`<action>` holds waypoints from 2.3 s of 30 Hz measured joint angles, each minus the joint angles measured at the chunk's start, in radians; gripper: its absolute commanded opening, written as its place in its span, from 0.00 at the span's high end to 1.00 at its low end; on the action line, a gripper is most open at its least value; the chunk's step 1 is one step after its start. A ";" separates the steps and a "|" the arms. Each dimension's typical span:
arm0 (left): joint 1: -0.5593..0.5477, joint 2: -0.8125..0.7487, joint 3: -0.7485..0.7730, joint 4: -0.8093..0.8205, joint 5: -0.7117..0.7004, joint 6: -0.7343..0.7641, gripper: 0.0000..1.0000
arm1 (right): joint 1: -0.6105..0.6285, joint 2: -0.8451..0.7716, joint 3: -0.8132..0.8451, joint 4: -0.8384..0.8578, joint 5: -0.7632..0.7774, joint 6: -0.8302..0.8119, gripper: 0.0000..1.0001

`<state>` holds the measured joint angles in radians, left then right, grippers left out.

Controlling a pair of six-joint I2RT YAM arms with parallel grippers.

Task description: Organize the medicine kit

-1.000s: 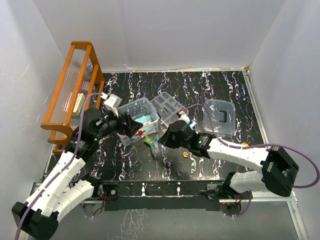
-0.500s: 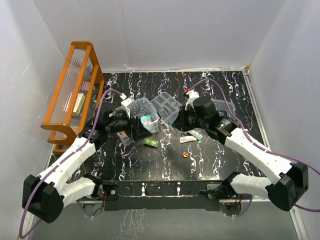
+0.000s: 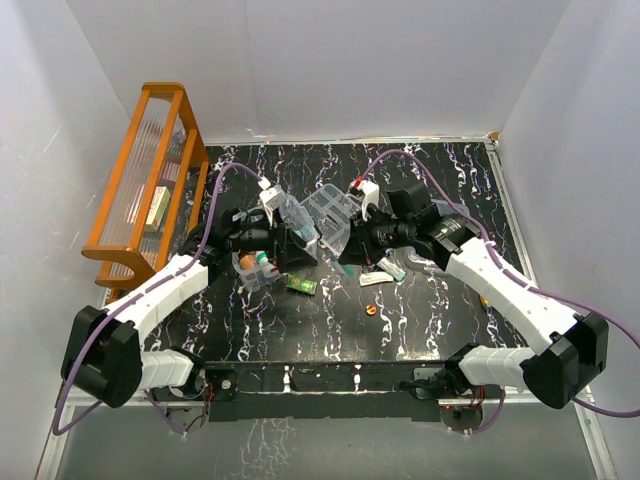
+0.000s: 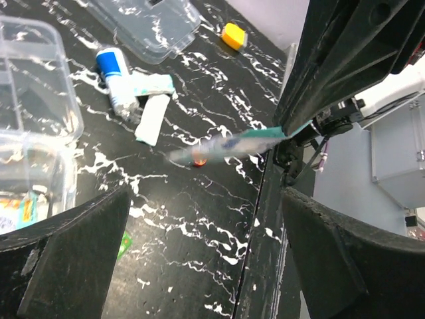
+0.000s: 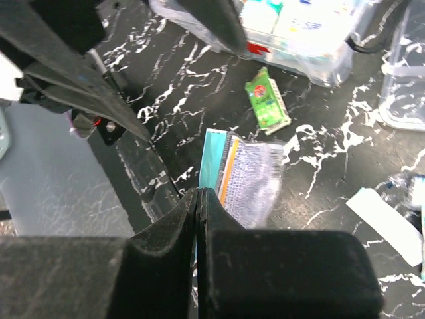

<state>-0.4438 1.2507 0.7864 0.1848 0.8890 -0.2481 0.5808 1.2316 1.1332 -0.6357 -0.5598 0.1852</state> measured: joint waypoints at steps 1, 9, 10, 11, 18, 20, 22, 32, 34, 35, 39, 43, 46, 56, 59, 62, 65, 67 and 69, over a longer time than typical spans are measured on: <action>-0.003 0.007 -0.003 0.031 0.016 -0.015 0.05 | 0.000 0.000 0.006 -0.001 -0.022 -0.006 1.00; -0.059 0.046 -0.019 0.165 0.077 -0.027 0.05 | 0.000 0.001 0.055 -0.030 -0.131 -0.056 1.00; -0.064 0.052 -0.019 0.174 0.097 -0.016 0.05 | 0.000 0.001 0.057 -0.034 -0.147 -0.062 1.00; -0.068 0.060 -0.019 0.178 0.117 -0.002 0.05 | 0.000 0.001 0.058 -0.039 -0.160 -0.069 1.00; -0.084 0.130 -0.014 0.185 0.226 0.041 0.14 | 0.000 0.001 0.072 -0.072 -0.216 -0.108 1.00; -0.089 0.139 -0.013 0.187 0.242 0.047 0.21 | 0.000 0.001 0.080 -0.072 -0.226 -0.112 1.00; -0.101 0.145 -0.012 0.188 0.257 0.054 0.31 | 0.000 0.001 0.084 -0.072 -0.232 -0.114 1.00; -0.129 0.148 -0.012 0.226 0.290 0.050 0.49 | 0.000 0.001 0.084 -0.065 -0.261 -0.119 1.00; -0.130 0.148 -0.012 0.228 0.290 0.047 0.55 | 0.000 0.000 0.084 -0.057 -0.267 -0.113 1.00; -0.131 0.148 -0.012 0.230 0.290 0.047 0.58 | 0.000 0.000 0.084 -0.051 -0.270 -0.111 1.00; -0.133 0.148 -0.013 0.234 0.290 0.047 0.73 | 0.000 -0.001 0.084 -0.030 -0.275 -0.102 1.00; -0.134 0.142 -0.022 0.238 0.286 0.044 0.87 | 0.000 -0.008 0.081 -0.006 -0.270 -0.087 1.00; -0.135 0.113 -0.037 0.241 0.270 0.040 0.94 | 0.000 -0.018 0.080 0.012 -0.252 -0.064 1.00; -0.134 0.036 -0.038 0.177 0.157 0.031 1.00 | 0.000 -0.047 0.080 0.031 -0.071 0.014 0.41; -0.134 0.006 -0.038 0.112 0.077 0.026 1.00 | 0.000 -0.078 0.079 0.040 0.049 0.046 0.39; -0.134 -0.044 -0.006 -0.016 -0.075 0.006 1.00 | 0.000 -0.127 0.071 0.071 0.188 0.081 0.38; -0.135 -0.072 0.088 -0.138 -0.246 -0.017 1.00 | 0.000 -0.211 0.008 0.152 0.316 0.111 0.37; -0.134 -0.084 0.157 -0.204 -0.360 -0.034 1.00 | 0.000 -0.276 -0.052 0.217 0.379 0.130 0.36; -0.134 -0.091 0.219 -0.263 -0.475 -0.055 1.00 | 0.000 -0.329 -0.096 0.265 0.430 0.143 0.36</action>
<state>-0.5777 1.1595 1.0054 -0.0780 0.4141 -0.3027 0.5804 0.9024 1.0370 -0.3706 -0.1299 0.3279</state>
